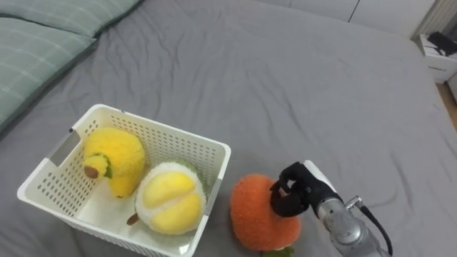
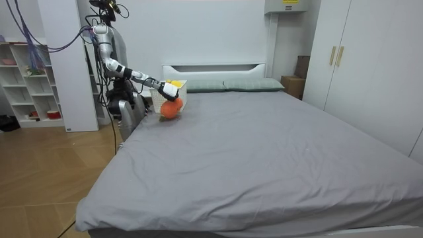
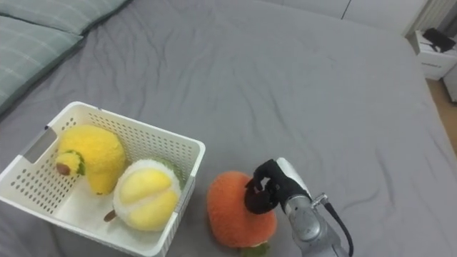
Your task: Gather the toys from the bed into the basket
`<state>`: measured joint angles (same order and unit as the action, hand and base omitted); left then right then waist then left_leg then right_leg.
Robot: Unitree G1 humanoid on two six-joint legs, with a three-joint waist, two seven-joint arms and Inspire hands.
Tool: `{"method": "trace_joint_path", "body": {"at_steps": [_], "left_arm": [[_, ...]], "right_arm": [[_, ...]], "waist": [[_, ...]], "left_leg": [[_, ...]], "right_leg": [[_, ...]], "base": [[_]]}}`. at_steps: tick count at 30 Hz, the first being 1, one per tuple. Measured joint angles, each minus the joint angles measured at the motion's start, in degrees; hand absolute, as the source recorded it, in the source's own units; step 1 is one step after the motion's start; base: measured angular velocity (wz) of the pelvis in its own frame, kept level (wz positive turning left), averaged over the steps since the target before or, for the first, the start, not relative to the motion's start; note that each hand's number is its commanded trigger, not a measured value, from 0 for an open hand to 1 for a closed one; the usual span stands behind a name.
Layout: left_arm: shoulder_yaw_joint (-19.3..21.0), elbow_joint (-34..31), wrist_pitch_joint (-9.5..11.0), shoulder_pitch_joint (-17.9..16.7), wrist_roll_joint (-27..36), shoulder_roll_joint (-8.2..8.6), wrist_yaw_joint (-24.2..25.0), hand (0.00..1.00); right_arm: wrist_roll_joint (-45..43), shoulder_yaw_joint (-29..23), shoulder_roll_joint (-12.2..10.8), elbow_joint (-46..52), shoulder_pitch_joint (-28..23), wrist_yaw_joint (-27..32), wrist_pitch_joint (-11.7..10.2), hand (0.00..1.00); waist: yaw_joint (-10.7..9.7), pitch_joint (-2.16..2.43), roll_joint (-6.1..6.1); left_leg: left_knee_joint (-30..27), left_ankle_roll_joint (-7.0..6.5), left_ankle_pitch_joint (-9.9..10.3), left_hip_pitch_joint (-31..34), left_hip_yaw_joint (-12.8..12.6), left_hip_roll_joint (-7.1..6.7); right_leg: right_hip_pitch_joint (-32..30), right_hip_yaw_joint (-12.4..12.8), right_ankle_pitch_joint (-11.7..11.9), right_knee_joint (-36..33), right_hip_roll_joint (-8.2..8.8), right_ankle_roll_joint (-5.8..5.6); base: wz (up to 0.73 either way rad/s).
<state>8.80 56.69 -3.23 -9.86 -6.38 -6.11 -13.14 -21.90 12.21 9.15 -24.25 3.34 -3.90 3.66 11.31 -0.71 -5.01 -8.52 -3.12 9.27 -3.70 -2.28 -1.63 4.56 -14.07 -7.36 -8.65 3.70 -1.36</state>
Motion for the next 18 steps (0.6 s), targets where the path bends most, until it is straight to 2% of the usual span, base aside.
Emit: {"method": "trace_joint_path", "body": {"at_steps": [7,10,14,18], "left_arm": [[0.11,0.01,0.0,-0.25,-0.05,0.0,-0.13,0.0],[0.39,0.16,-0.04,-0.44,-0.05,0.0,-0.23,0.0],[0.23,1.14,-0.07,-0.58,0.12,0.1,-0.26,0.0],[-0.07,1.95,-0.06,-0.83,0.11,0.1,-0.43,0.0]], "right_arm": [[-1.73,-0.26,0.05,5.56,0.0,0.08,0.06,1.0],[-3.38,-0.73,0.07,8.09,0.0,0.07,0.13,1.0],[-3.04,-1.69,0.12,12.55,0.0,0.04,0.14,1.0],[-2.14,-1.76,0.45,15.66,0.01,0.06,0.14,1.0]], "waist": [[-0.16,0.09,0.21],[-0.23,0.24,0.51],[-0.76,0.74,1.4],[-1.59,0.76,1.57]], "left_leg": [[0.04,0.0,0.0,0.18,-0.02,0.01],[0.06,-0.01,-0.01,0.23,0.0,0.01],[0.15,-0.02,-0.02,0.5,-0.28,0.01],[0.26,-0.01,-0.02,0.16,-0.34,0.03]], "right_leg": [[-0.18,-0.01,0.0,0.0,-0.01,0.0],[-0.23,-0.01,0.0,0.0,-0.02,0.0],[-0.65,0.66,0.02,-0.07,-0.02,-0.01],[-0.42,0.78,0.02,-0.07,-0.07,-0.01]], "base": [[0.0],[0.0],[-0.03],[0.0]]}}
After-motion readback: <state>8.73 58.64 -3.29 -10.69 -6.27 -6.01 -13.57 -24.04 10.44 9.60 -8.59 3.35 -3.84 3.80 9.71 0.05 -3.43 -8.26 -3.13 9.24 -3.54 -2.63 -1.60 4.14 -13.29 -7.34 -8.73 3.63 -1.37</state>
